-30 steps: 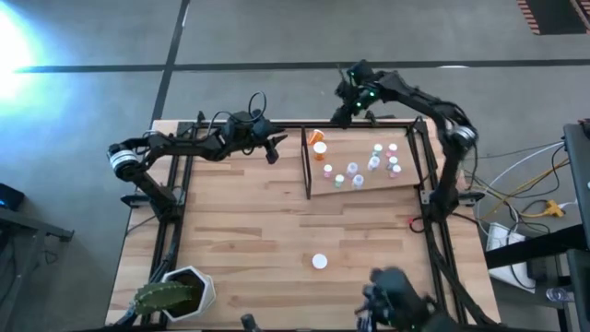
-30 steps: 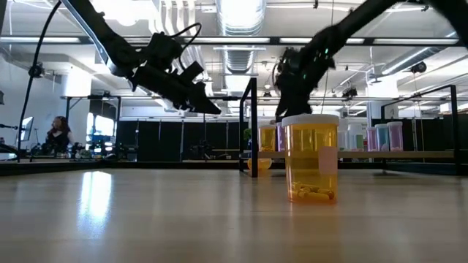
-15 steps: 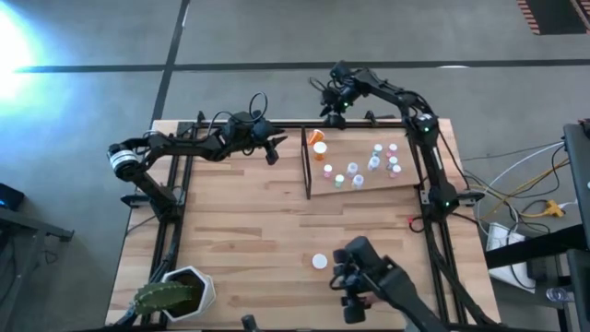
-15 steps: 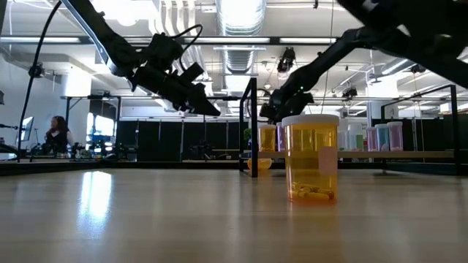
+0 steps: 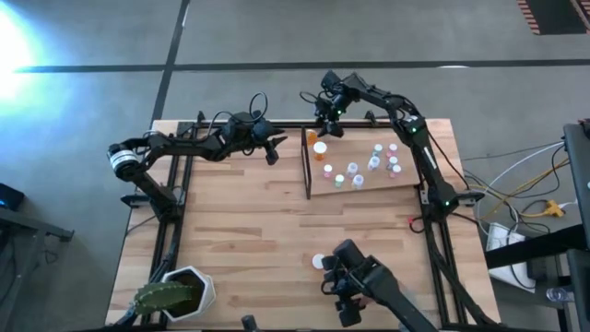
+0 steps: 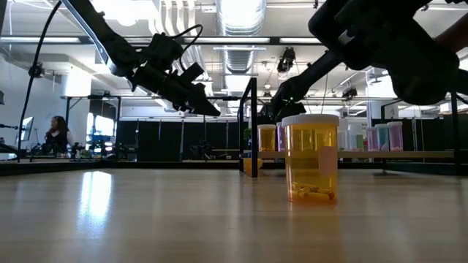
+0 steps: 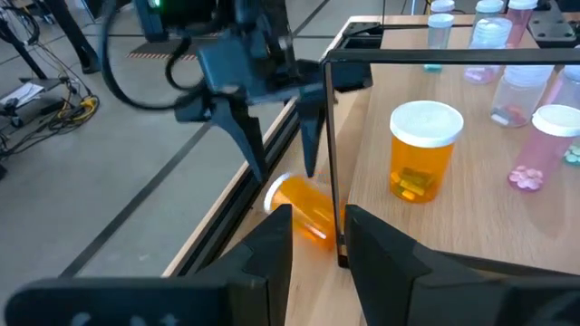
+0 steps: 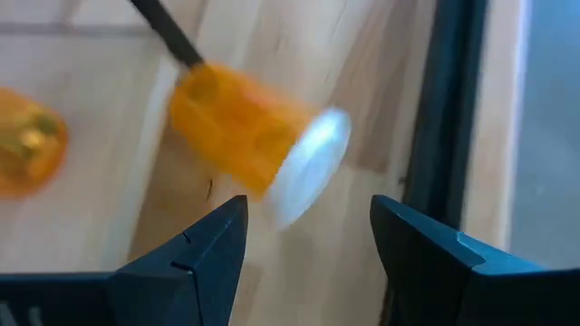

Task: Pick and place medicine bottles onto shelf by color
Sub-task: Put the top orange pill bottle on the shelf

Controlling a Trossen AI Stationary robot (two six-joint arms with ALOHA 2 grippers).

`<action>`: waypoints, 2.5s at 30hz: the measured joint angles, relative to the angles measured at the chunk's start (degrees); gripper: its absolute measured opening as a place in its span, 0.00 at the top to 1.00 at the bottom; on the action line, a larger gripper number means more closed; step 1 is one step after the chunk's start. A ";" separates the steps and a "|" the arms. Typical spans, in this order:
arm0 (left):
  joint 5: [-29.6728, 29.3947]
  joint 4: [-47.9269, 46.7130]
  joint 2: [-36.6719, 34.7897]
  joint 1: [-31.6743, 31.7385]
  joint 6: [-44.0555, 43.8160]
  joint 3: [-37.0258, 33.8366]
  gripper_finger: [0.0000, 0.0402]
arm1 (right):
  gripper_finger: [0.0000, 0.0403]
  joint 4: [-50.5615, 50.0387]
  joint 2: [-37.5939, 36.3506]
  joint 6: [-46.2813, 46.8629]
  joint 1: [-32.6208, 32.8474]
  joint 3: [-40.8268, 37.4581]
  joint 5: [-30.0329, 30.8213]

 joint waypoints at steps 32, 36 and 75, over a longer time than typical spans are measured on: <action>-0.31 -0.48 3.47 -0.02 -5.90 0.24 0.79 | 0.96 13.99 -1.67 20.40 5.64 -2.24 3.16; -0.33 -1.44 3.45 -0.02 -5.94 0.22 0.79 | 0.97 15.33 -1.69 23.51 5.62 -1.07 -2.41; -18.60 -10.82 -18.19 -21.29 -1.29 -4.34 0.79 | 0.97 14.03 -57.83 33.30 31.72 -35.18 28.89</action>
